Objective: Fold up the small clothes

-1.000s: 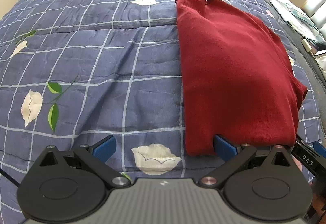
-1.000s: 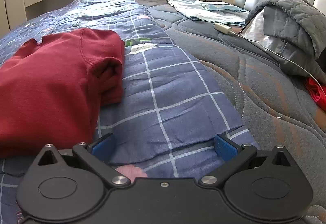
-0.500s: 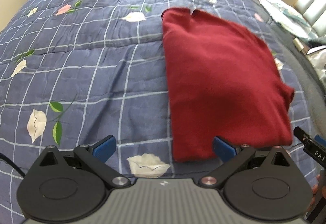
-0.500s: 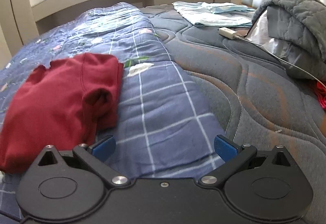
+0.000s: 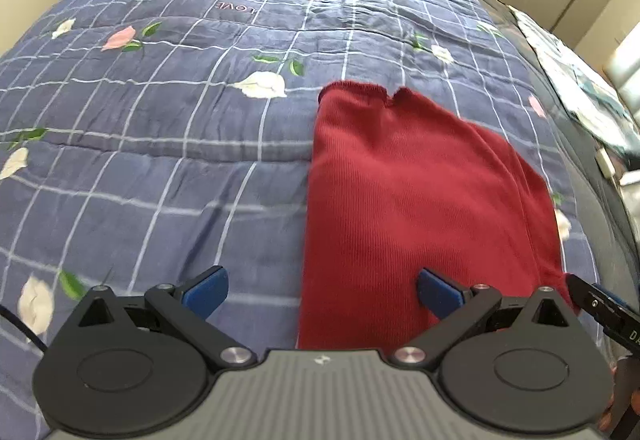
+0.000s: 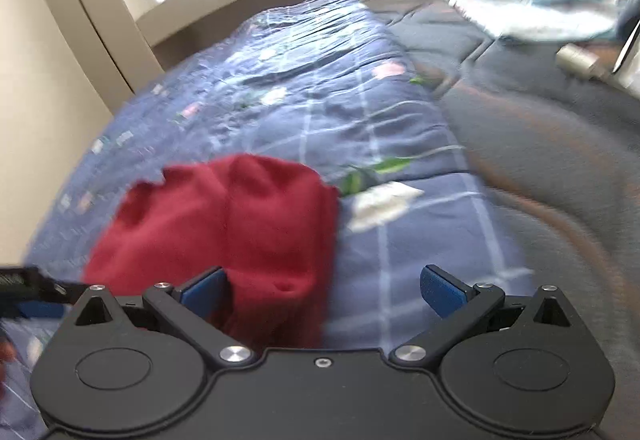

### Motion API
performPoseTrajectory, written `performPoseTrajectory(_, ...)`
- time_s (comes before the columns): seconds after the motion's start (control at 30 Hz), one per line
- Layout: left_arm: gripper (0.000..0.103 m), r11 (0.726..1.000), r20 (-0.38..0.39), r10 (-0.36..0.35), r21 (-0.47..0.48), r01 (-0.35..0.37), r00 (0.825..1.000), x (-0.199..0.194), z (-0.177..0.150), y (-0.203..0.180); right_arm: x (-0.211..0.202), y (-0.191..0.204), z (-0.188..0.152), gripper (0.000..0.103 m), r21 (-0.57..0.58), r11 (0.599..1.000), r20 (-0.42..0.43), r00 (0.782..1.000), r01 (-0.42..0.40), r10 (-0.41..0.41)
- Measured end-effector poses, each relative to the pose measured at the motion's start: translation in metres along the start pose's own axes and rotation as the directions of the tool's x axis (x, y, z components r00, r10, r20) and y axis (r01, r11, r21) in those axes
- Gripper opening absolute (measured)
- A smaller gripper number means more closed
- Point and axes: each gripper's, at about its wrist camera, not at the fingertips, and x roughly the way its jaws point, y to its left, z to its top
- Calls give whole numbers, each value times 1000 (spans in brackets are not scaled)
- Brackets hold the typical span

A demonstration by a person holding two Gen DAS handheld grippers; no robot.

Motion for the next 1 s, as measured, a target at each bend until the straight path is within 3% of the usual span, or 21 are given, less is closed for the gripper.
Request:
performPoseTrajectory(0.13,103,999,-1,-12,-44,12,1000,14,15,5,18,-13,15,102,139,983,-23,992,-121,126)
performPoseTrajectory(0.3,103,999,-8,-12,-49,12,1000,22,22,6,31,-27,29,102,226,960,-42,983,-164,178)
performPoseTrajectory(0.47,103,998,-13,-21,-59,20,1000,27,19,7,34,-25,28,82,185,968,-69,981,-167,183)
performPoseTrajectory(0.63,103,993,-22,-47,-110,44,999,31,17,13,31,-29,16,56,192,971,-56,986,-142,156)
performPoseTrajectory(1.0,98,982,-55,-84,-173,74,995,30,18,17,27,-29,4,34,227,966,-23,991,-120,129)
